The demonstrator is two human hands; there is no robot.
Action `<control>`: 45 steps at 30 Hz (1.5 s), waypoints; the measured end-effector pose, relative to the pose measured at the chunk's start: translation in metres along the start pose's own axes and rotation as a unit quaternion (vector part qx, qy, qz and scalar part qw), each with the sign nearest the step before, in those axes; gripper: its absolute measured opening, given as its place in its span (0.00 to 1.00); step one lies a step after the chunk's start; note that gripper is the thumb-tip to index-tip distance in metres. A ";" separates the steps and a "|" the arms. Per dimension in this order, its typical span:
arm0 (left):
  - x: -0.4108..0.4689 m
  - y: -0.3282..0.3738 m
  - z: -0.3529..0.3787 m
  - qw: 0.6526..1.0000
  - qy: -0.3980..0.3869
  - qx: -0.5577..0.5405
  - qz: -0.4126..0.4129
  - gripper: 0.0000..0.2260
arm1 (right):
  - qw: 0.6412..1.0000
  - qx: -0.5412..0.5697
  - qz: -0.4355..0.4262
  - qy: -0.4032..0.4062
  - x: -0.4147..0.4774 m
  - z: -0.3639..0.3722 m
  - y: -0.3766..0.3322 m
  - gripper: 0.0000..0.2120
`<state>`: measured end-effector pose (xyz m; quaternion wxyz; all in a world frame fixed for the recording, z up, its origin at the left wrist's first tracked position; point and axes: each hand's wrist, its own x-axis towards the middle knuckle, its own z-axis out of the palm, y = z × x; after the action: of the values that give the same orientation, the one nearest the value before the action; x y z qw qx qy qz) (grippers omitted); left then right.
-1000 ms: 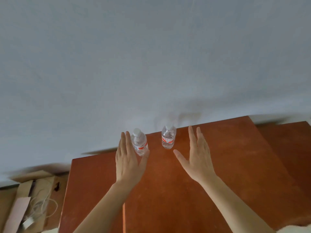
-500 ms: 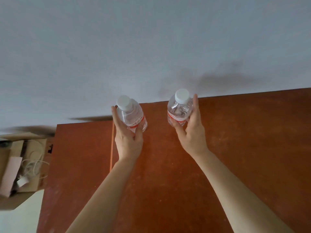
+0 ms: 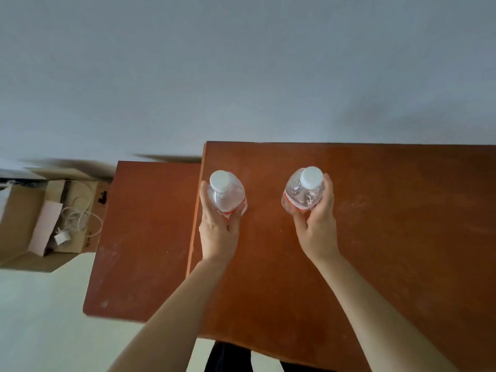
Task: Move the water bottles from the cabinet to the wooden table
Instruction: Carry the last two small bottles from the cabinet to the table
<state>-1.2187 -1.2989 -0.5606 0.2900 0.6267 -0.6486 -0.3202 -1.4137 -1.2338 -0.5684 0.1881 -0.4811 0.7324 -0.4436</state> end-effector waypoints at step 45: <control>-0.945 -0.082 -0.733 0.586 0.597 0.461 -0.296 0.30 | 0.648 0.189 -0.673 -0.302 -0.776 0.082 -0.733 0.39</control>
<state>-0.5541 -0.3939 -0.1414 0.1734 0.8842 -0.1695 0.3993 -0.5996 -0.7011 -0.1209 0.1354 -0.9034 0.0100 -0.4068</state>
